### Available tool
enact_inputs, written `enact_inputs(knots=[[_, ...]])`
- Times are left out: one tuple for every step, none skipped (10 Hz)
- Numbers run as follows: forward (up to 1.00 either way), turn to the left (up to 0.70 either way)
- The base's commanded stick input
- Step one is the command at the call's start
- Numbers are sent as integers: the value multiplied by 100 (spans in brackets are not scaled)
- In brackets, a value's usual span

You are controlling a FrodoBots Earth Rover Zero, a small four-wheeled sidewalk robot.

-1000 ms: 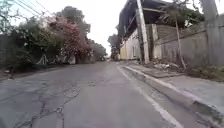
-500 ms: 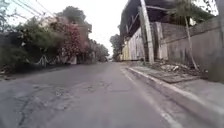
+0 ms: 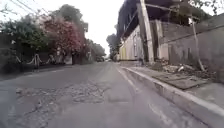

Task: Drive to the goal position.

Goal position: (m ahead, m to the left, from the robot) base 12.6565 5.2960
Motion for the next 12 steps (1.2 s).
enact_inputs(knots=[[100, 0], [100, 0], [100, 0], [100, 0], [100, 0], [100, 0], [100, 0], [100, 0], [100, 0], [100, 0], [100, 0], [100, 0]])
